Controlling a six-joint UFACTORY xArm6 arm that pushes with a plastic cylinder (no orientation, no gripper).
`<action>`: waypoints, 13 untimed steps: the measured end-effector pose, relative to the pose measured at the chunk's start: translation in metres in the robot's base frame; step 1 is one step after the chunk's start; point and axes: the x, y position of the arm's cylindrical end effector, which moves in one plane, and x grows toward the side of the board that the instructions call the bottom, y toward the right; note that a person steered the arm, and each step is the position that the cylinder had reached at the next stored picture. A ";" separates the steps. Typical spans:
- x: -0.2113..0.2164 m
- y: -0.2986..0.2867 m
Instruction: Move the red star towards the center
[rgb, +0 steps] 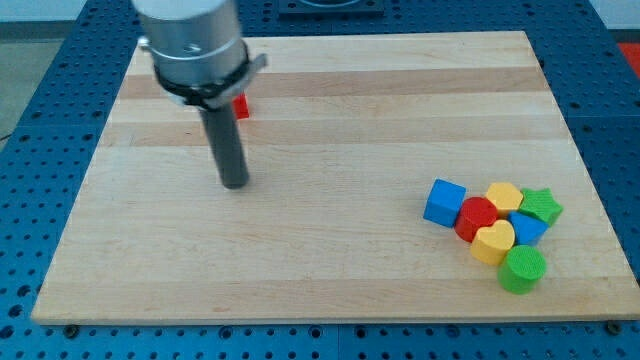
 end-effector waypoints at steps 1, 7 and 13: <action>-0.053 -0.039; -0.096 0.065; -0.209 0.045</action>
